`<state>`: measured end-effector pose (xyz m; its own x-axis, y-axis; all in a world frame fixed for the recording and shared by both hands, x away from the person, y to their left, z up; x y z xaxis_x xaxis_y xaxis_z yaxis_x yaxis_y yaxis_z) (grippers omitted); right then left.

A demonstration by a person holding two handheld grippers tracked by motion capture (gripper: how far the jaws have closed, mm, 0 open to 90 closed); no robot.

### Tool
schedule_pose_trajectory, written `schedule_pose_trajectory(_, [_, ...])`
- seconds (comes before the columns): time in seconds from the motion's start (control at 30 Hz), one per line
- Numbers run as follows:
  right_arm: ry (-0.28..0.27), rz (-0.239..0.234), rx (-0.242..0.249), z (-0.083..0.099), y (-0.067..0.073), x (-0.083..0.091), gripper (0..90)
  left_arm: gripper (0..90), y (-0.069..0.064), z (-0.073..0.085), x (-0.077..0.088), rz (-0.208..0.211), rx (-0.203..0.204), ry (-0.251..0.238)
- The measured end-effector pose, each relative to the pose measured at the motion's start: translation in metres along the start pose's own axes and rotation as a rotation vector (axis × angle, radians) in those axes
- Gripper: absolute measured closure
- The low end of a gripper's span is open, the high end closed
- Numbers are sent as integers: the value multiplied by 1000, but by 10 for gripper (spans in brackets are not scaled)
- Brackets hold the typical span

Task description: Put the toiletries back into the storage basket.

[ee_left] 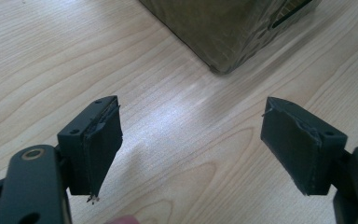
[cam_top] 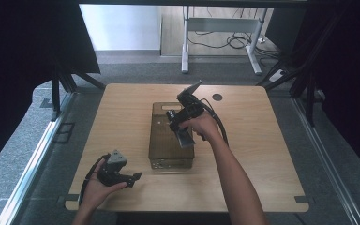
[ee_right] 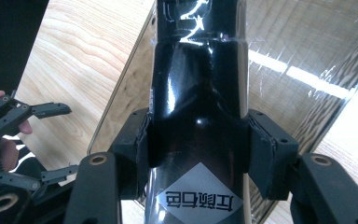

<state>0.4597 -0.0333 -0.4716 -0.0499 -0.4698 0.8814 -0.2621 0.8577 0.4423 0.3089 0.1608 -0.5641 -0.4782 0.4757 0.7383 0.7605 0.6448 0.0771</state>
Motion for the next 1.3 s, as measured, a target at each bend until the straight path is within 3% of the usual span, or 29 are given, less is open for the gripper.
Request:
schedule_pose_trajectory(0.23, [5,-8,-2,-1,5,-8,461,209,0,0,0,1,-1,0])
schedule_pose_trajectory(0.73, [21,20,-3,-4,7,-22,461,209,0,1,-2,6,-3,6])
schedule_pose_trajectory(1.17, [22,36,-28,-7,14,-40,461,209,-1,0,-1,9,-4,3])
schedule_pose_trajectory(1.3, [19,18,-43,-8,18,-46,461,209,-2,-1,-2,12,-8,3])
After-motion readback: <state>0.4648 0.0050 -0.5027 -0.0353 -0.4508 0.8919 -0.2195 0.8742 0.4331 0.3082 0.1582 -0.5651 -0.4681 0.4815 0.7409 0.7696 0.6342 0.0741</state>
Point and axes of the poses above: each handheld gripper's, and its own axes: x roughly backward along the jaws, z roughly out of its underside, y roughly to its left, the point moved 8 cm from there along -x, roughly forward along the jaws, and after that the axes turned 14 degrees about -x, right-handed, at the moved point
